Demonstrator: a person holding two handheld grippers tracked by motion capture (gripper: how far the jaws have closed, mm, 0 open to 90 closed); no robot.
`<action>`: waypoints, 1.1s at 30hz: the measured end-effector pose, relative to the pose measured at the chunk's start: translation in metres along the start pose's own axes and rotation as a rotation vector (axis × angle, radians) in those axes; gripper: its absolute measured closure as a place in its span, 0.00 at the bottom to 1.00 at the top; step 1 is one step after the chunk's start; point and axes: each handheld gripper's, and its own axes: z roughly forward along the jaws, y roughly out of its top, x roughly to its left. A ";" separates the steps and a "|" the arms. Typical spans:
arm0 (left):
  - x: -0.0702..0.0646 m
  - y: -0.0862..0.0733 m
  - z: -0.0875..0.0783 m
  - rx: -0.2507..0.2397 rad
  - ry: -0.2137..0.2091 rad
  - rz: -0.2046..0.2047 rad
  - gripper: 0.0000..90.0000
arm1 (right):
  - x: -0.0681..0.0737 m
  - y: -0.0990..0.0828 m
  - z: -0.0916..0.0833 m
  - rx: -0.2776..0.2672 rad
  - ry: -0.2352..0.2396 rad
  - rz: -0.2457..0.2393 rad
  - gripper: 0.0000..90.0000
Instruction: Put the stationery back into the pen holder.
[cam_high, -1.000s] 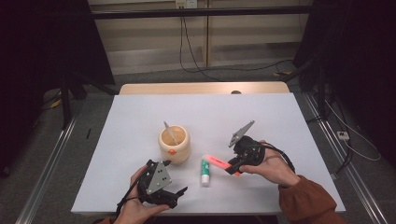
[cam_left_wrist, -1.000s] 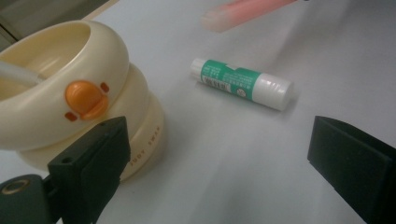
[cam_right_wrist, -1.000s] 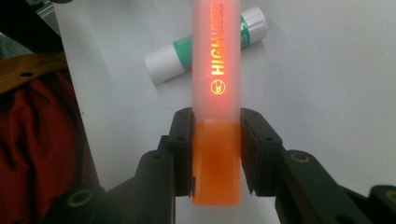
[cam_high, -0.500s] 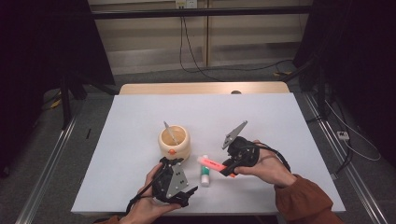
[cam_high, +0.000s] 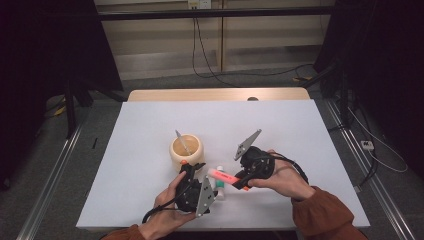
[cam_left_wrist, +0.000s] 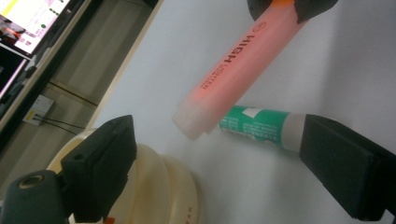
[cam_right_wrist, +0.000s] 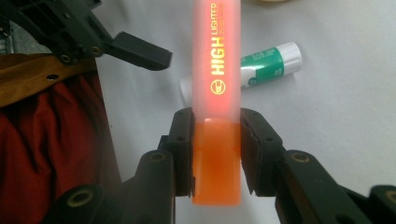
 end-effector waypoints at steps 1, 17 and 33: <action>-0.001 0.000 0.000 0.003 0.001 0.003 0.13 | 0.000 0.001 0.000 0.000 0.003 -0.002 0.75; -0.020 0.003 0.003 0.048 0.132 0.214 0.23 | 0.004 0.012 0.009 0.022 0.023 -0.027 0.75; -0.036 0.008 0.007 0.132 0.182 0.373 0.50 | 0.002 0.020 0.018 0.041 0.032 -0.032 0.75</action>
